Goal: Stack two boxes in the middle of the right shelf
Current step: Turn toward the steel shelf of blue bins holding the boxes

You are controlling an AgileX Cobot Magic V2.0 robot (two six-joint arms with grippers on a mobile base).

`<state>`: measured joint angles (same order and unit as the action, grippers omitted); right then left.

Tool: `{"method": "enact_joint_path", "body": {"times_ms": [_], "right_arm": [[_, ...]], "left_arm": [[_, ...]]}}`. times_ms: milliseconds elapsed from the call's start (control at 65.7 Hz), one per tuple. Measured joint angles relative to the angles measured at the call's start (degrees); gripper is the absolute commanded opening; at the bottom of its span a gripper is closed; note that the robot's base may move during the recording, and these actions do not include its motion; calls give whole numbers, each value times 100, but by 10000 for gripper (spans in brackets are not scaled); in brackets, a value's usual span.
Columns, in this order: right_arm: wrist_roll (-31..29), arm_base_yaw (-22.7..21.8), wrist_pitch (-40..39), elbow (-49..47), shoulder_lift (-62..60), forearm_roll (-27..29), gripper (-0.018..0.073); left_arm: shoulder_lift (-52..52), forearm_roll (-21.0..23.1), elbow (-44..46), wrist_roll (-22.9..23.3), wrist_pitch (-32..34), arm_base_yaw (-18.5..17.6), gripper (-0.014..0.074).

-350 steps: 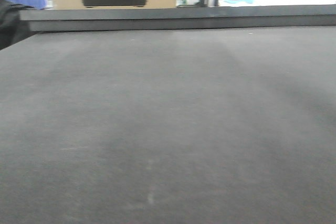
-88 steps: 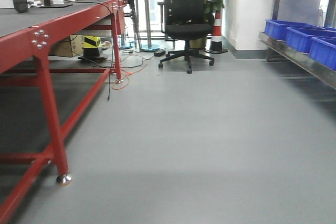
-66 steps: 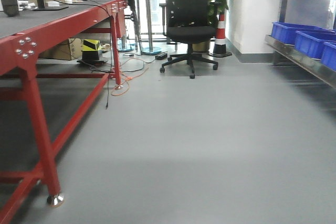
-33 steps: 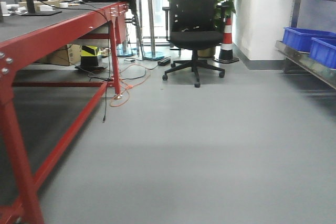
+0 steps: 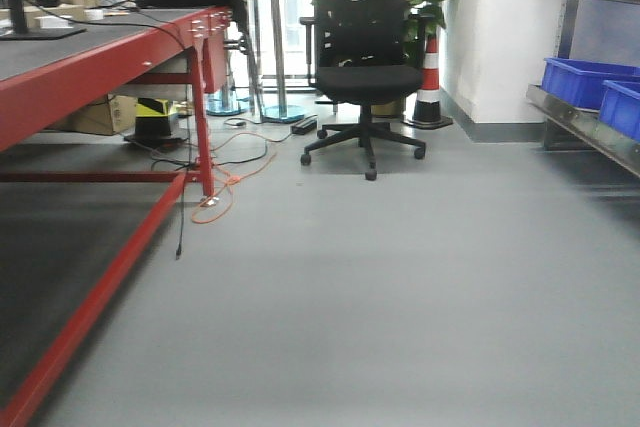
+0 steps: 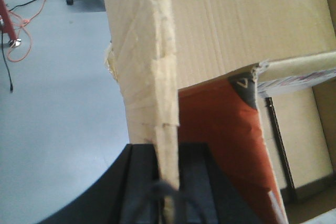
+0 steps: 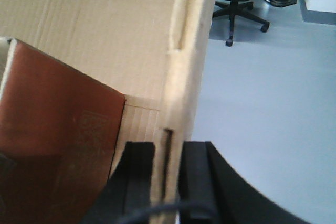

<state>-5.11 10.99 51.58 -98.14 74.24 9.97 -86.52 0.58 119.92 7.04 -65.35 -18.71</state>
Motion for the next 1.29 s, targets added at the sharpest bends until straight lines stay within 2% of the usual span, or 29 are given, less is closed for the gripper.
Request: {"method": "enact_joint_path", "body": {"times_ms": [1294], "right_arm": [[0, 0, -8, 0, 0, 0, -154]], "left_arm": [[0, -10, 0, 0, 0, 0, -111]]}}
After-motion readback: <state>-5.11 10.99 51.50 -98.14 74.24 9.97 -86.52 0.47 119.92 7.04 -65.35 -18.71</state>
